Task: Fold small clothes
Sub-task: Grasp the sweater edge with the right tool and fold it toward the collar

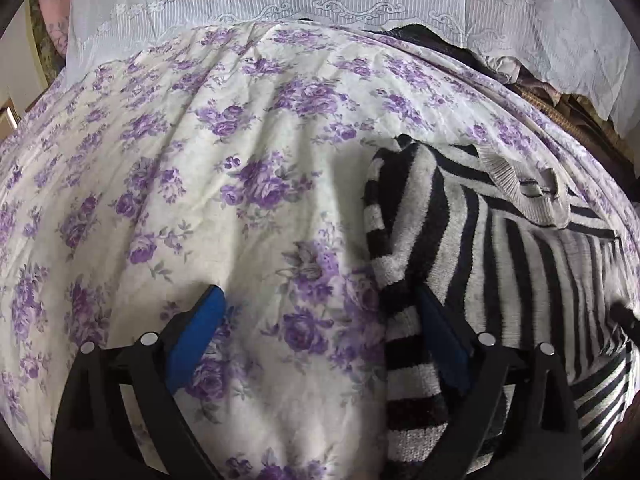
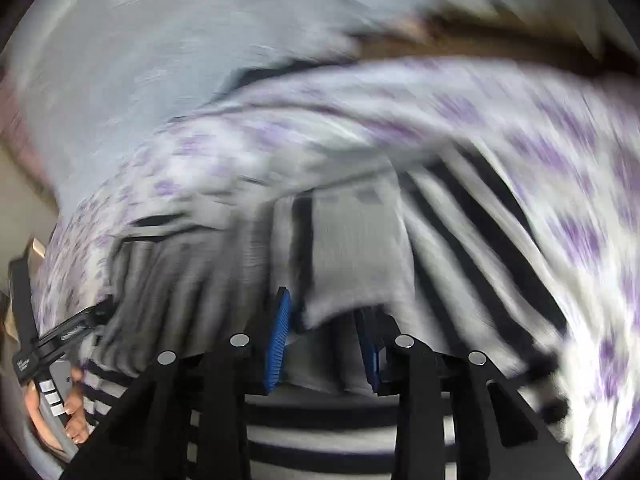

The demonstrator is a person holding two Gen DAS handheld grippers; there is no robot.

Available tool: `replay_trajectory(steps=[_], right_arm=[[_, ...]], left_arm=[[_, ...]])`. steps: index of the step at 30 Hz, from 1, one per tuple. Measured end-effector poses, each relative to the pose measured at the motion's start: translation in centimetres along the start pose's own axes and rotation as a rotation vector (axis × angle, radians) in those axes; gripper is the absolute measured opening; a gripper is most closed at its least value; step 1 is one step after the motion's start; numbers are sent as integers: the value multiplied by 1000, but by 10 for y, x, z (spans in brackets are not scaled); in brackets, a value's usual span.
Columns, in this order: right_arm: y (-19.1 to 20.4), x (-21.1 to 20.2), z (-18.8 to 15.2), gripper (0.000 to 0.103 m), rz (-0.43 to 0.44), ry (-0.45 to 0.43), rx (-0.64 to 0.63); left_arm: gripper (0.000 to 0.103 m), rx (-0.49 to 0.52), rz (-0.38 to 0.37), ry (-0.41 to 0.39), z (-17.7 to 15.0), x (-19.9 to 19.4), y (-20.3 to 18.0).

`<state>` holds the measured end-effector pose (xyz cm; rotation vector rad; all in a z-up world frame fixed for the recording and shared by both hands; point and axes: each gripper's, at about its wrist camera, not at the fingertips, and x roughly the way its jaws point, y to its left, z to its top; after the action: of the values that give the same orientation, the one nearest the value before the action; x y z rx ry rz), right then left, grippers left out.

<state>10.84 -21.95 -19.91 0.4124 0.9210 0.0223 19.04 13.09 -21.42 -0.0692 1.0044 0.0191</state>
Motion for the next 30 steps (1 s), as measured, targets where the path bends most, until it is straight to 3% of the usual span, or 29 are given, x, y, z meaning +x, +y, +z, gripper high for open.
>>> replay_trajectory(steps=[2, 7, 10, 11, 14, 16, 18, 20, 23, 25, 26, 27, 29, 30], right_arm=[[-28, -7, -9, 30, 139, -5, 88], [-35, -13, -11, 35, 274, 5, 189], [-32, -8, 0, 34, 266, -6, 216], [-32, -7, 6, 13, 255, -24, 217], [-20, -19, 15, 9, 209, -123, 129], [-16, -12, 17, 13, 131, -108, 68], [-35, 9, 8, 14, 76, -33, 103], [-49, 9, -1, 14, 137, -51, 135], [-43, -16, 3, 23, 111, -114, 155], [-29, -33, 13, 32, 105, -184, 97], [-14, -36, 22, 40, 92, -192, 28], [-6, -34, 29, 41, 86, -186, -2], [9, -19, 41, 41, 79, -144, -38], [14, -6, 48, 42, 79, -113, -42]], left_arm=[[93, -2, -1, -1, -1, -1, 1], [92, -13, -7, -13, -2, -5, 3], [82, -11, -52, -46, -2, -19, 3], [81, -8, -71, -58, -2, -24, 2], [81, 65, -93, -125, -6, -43, -17], [81, 171, 33, -128, -12, -37, -40], [84, 217, 91, -43, -17, -11, -49], [87, 197, 79, -17, -14, -7, -45], [84, 138, 31, -43, -6, -27, -33], [84, 105, -53, -91, 2, -47, -32], [84, 107, -94, -103, 6, -53, -38], [85, 127, -130, -109, 11, -58, -47], [88, 181, -118, -100, 17, -50, -67], [89, 225, -69, -77, 22, -35, -81]])
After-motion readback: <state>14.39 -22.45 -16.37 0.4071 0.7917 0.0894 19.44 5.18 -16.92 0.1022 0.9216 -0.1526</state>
